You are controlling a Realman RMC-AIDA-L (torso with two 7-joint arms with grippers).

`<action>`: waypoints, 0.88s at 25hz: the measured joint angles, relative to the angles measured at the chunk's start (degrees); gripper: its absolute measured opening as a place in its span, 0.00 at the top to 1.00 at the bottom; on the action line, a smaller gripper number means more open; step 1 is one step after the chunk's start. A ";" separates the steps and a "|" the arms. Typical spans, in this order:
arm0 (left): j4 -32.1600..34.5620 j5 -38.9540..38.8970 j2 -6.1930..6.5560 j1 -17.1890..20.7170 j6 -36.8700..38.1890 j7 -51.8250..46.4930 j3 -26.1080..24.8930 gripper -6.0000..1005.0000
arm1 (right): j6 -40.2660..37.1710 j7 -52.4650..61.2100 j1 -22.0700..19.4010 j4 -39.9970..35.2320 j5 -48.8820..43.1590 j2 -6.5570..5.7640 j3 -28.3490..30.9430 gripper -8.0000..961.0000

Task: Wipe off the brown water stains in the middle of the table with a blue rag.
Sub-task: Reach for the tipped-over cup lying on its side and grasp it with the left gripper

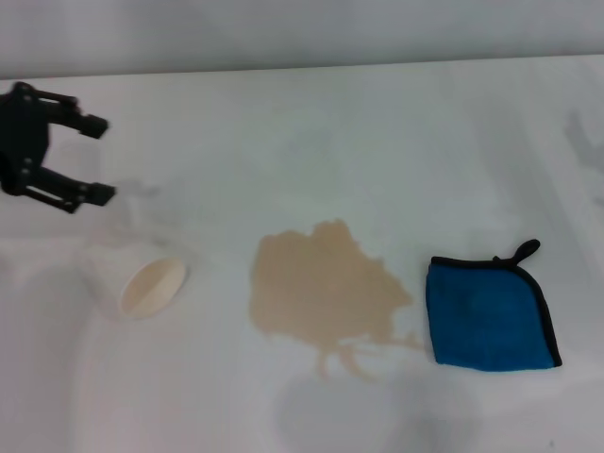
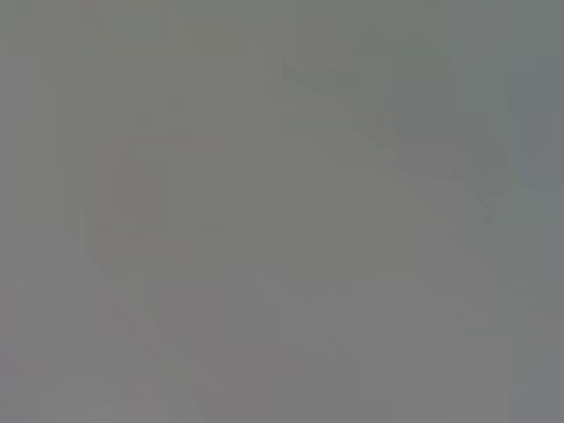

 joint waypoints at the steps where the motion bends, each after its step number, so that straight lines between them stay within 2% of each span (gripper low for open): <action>1: -0.87 2.46 0.40 -1.09 0.19 1.00 0.02 0.12 | -0.03 -0.24 0.03 1.99 0.05 0.03 0.04 0.11; 3: -1.23 6.02 0.92 -2.56 0.44 3.37 0.05 0.12 | -0.11 -0.36 0.04 2.62 0.05 0.03 0.06 0.11; 5: -1.21 8.48 0.82 -3.56 0.56 4.96 0.07 0.12 | -0.26 -0.46 0.07 3.60 0.08 0.03 0.08 0.11; 11: -1.52 18.72 -1.32 -7.33 -1.58 9.67 0.08 0.12 | -0.45 -0.52 0.26 4.72 0.11 0.04 0.10 0.11; 15: -4.61 22.29 -4.40 -9.48 -6.78 13.02 0.08 0.12 | -0.34 -0.13 0.91 4.89 0.12 0.20 0.10 0.11; 19: -10.08 23.90 -9.27 -11.51 -10.45 19.67 0.08 0.12 | -0.52 -0.09 2.12 5.77 0.11 0.24 0.10 0.11; 20: -10.53 23.94 -9.74 -11.68 -10.66 20.30 0.08 0.12 | -0.57 -0.09 2.42 6.12 0.11 0.26 0.27 0.11; 21: -11.62 24.02 -10.92 -12.12 -11.27 21.76 0.08 0.12 | -0.58 -0.10 2.64 6.42 0.11 0.28 0.51 0.11; 22: -12.09 24.08 -11.54 -12.38 -11.78 22.66 0.08 0.12 | -0.58 -0.16 2.91 6.90 0.10 0.29 1.11 0.11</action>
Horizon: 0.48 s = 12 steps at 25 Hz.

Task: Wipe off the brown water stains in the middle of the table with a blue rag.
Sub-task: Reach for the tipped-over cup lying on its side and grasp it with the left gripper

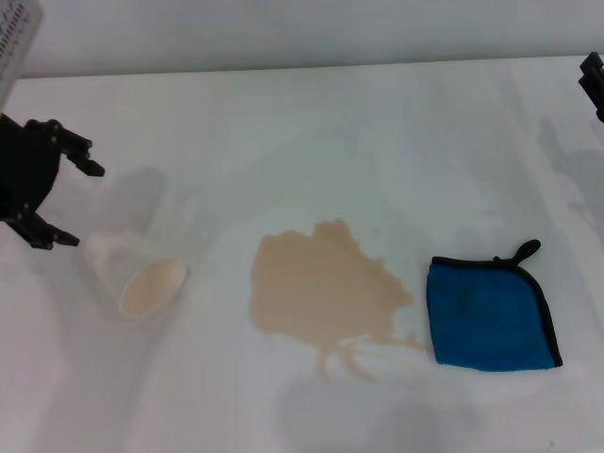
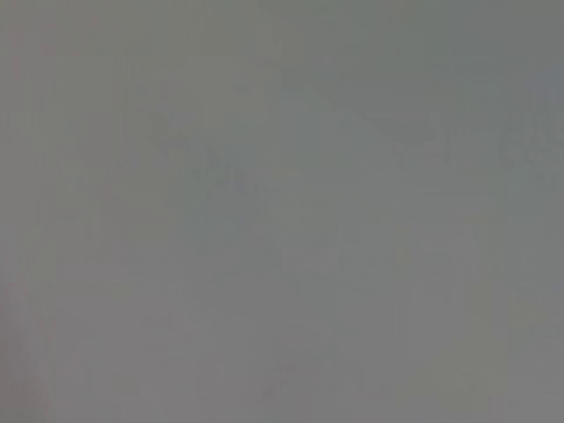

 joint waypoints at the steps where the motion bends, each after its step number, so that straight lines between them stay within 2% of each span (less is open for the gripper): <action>1: 0.06 0.16 -0.28 -0.14 -0.29 0.90 0.00 0.12 | 0.00 -0.09 0.22 0.46 0.00 0.00 0.66 0.11; 12: 4.96 3.94 -0.55 -0.05 -2.03 3.08 -0.06 0.12 | 0.45 0.17 0.77 1.55 -0.05 0.09 1.86 0.11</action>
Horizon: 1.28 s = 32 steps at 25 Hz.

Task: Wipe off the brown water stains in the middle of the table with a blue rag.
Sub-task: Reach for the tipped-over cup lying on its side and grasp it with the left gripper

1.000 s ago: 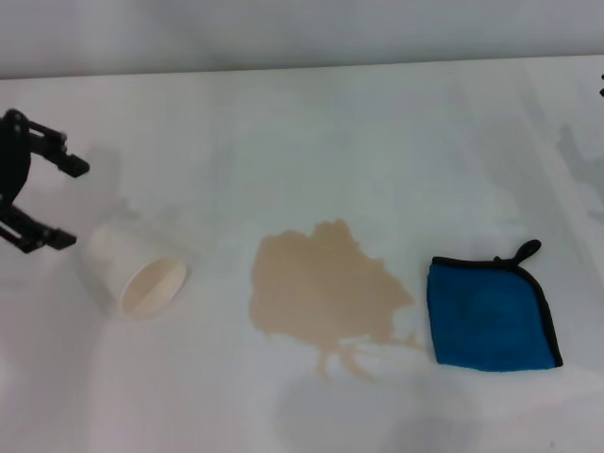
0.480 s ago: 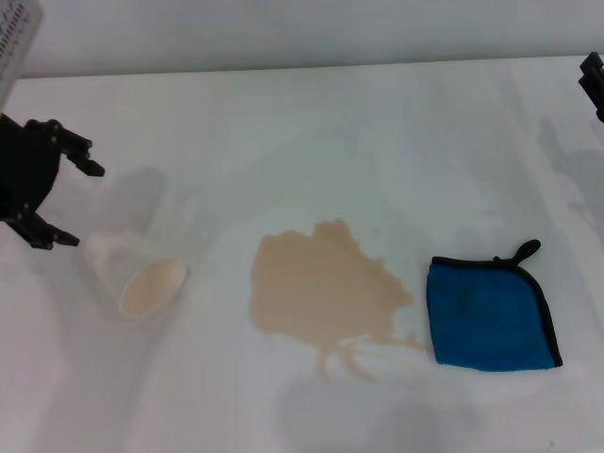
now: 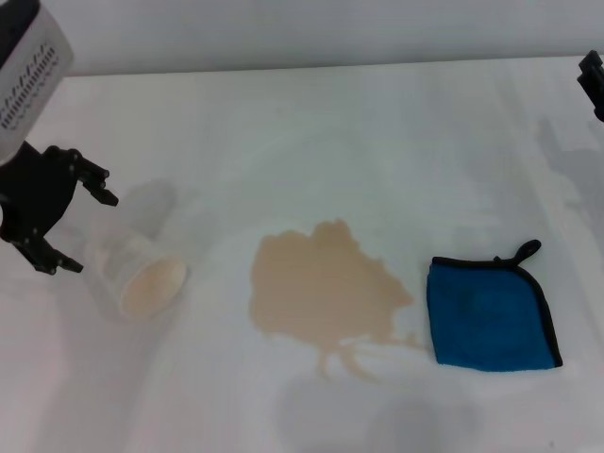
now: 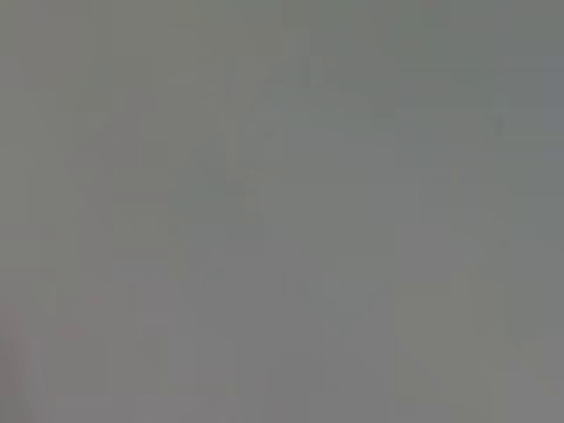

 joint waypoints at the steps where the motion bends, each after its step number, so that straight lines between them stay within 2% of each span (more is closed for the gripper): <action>1: 0.31 -0.06 -0.07 0.32 -0.87 0.00 -0.02 0.12 | -0.04 0.01 0.25 0.01 0.01 0.00 0.02 0.11; 10: 4.65 -4.09 -0.08 3.37 -6.49 3.26 -0.10 0.12 | -0.42 0.02 1.20 0.57 0.05 0.01 0.03 0.11; 14: 6.16 -5.49 0.01 4.13 -6.66 5.37 -0.11 0.12 | -0.44 0.03 0.97 0.68 0.05 0.00 0.03 0.11; 20: 9.00 -3.41 -0.06 4.15 -7.36 4.98 -0.07 0.12 | -0.37 0.03 0.81 1.37 0.05 -0.03 0.03 0.11; 24: 11.46 -1.84 -0.14 4.48 -10.47 3.60 -0.09 0.12 | -0.45 0.03 0.66 1.53 0.05 -0.08 0.03 0.11; 32: 14.32 -2.24 -0.16 5.69 -13.10 2.36 -0.12 0.12 | -0.44 0.02 0.49 2.06 0.05 -0.14 0.03 0.11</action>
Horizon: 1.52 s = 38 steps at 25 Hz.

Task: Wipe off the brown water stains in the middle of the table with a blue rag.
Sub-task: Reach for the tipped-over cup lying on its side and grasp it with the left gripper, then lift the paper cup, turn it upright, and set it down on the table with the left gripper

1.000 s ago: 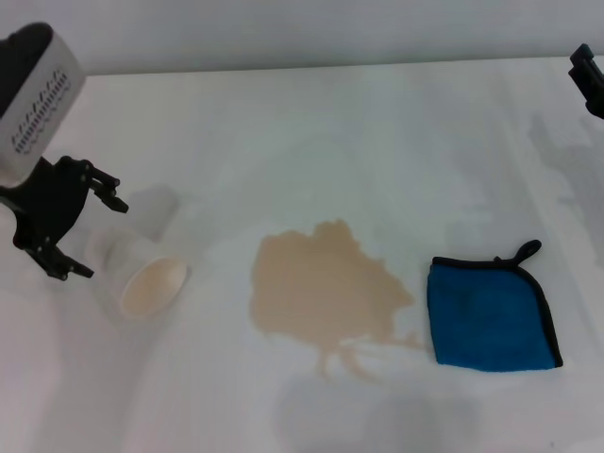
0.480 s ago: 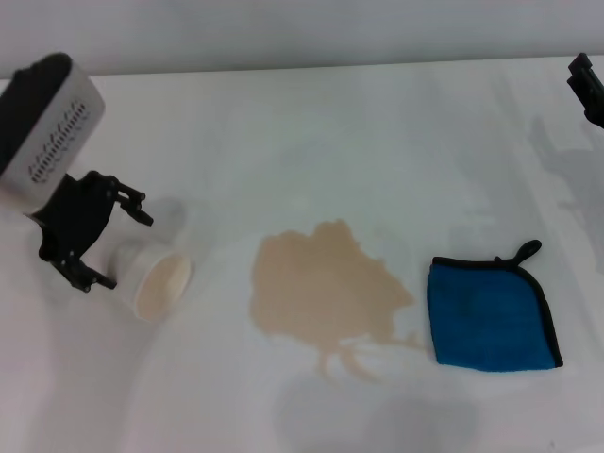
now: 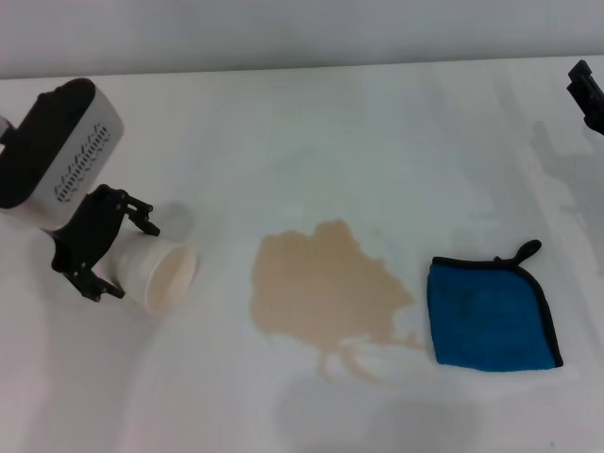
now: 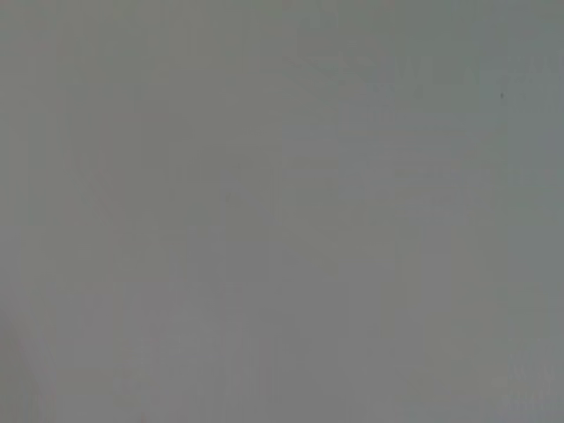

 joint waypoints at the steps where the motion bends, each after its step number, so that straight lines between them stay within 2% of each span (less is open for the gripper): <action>1: 0.37 -0.01 -0.01 0.09 -0.27 -0.07 0.00 0.12 | 0.00 0.00 0.00 0.00 0.00 0.00 0.00 0.11; 12: 2.88 -1.03 -0.01 1.25 -2.51 -1.08 0.01 0.14 | -0.01 -0.45 -0.01 -0.12 0.00 -0.12 0.00 0.12; 17: 2.23 -5.63 0.29 1.29 -2.45 -4.68 0.00 0.22 | -0.03 -0.49 -0.08 -0.46 0.00 -0.15 0.00 0.12; 20: 0.00 -10.90 0.41 1.39 -1.85 -6.81 0.00 0.28 | -0.05 -0.52 -0.09 -0.59 0.00 -0.26 0.00 0.12; 28: -5.23 -29.19 0.43 5.32 1.70 -8.85 0.01 0.31 | -0.64 -0.61 -0.24 -2.14 -0.14 -0.45 -0.01 0.12; 34: -2.89 -42.63 0.22 11.74 2.52 -9.04 0.01 0.35 | -0.81 -0.61 -0.42 -3.42 -0.29 -0.49 -0.01 0.12; 35: -2.89 -42.63 0.22 11.74 2.52 -9.04 0.01 0.36 | -0.81 -0.61 -0.42 -3.42 -0.29 -0.49 -0.01 0.12; 38: 0.84 -50.06 0.28 15.92 2.57 -8.69 -0.04 0.38 | -0.81 -0.61 -0.56 -3.60 -0.34 -0.50 0.00 0.12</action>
